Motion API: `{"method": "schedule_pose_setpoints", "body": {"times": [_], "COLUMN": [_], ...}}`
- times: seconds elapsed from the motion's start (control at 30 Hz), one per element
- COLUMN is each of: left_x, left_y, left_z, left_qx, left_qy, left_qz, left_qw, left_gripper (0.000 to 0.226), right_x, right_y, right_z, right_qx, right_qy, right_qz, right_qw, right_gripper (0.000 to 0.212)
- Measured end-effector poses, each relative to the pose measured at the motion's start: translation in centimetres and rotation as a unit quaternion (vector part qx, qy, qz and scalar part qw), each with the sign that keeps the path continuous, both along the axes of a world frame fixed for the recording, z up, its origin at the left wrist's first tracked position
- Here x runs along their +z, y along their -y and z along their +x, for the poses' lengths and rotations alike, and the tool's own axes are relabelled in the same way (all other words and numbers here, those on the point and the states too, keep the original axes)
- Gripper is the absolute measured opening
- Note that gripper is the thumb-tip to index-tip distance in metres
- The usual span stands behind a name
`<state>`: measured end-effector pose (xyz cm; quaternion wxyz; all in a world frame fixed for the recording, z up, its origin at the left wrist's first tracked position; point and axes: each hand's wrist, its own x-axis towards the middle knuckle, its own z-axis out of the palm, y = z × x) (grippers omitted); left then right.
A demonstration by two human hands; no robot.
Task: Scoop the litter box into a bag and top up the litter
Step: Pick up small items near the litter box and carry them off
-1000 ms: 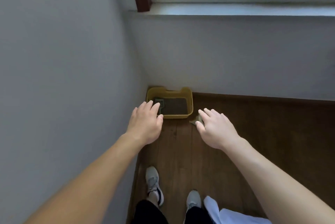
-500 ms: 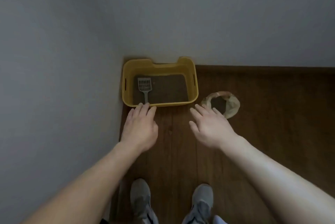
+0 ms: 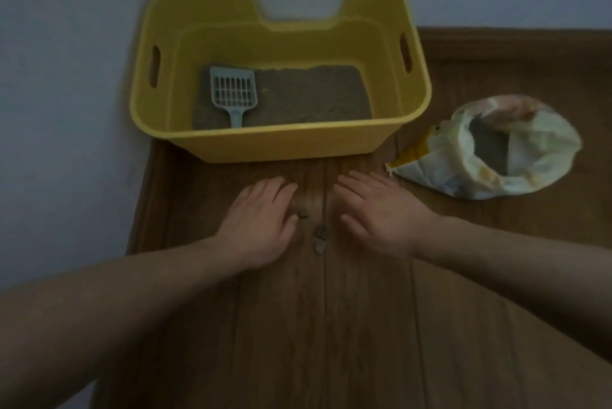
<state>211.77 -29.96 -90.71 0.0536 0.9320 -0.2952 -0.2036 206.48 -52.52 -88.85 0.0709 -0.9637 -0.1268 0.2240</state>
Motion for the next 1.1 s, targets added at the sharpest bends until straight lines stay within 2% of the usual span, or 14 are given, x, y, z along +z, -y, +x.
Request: {"method": "schedule_pose_setpoints", "body": {"times": [0.1,0.3,0.5,0.63,0.73,0.9,0.97,1.1], "left_x": [-2.8,-3.5,-4.3,-5.4,-6.2,-6.0,-5.6,-5.4], "left_y": [0.5,0.2,1.1,2.6,2.9,2.5,1.7,-0.5], "left_z": [-0.9,-2.0,-0.4,0.2,0.4,0.7,0.9,0.8], "left_qx": [0.006,0.032,-0.039,-0.057,-0.008,0.022,0.039,0.095], "left_qy": [-0.012,-0.020,-0.041,-0.059,-0.080,-0.080,-0.069,-0.060], "left_qz": [-0.022,-0.030,-0.037,-0.023,-0.031,-0.075,-0.089,-0.105], "left_qw": [1.000,0.999,0.998,0.996,0.996,0.994,0.993,0.988], "left_gripper": [0.059,0.058,0.052,0.035,0.017,0.005,0.002,0.012], "right_x": [-2.9,-4.4,-6.3,-7.4,-8.2,-8.6,-8.2,-7.2], "right_y": [0.0,0.3,-0.5,-1.3,-2.0,-2.0,-1.6,-1.8], "right_z": [-0.3,-1.4,-0.1,0.5,0.6,0.5,0.4,-0.4], "right_qx": [-0.004,-0.035,0.001,0.013,0.029,0.010,-0.009,-0.002], "right_qy": [0.012,-0.007,0.000,-0.027,-0.044,-0.052,-0.047,-0.045], "right_qz": [0.014,0.056,0.093,0.128,0.134,0.140,0.135,0.142], "right_qw": [1.000,0.998,0.996,0.991,0.990,0.989,0.990,0.989], "right_gripper": [0.062,0.060,0.048,0.047,0.038,0.032,0.032,0.044]}}
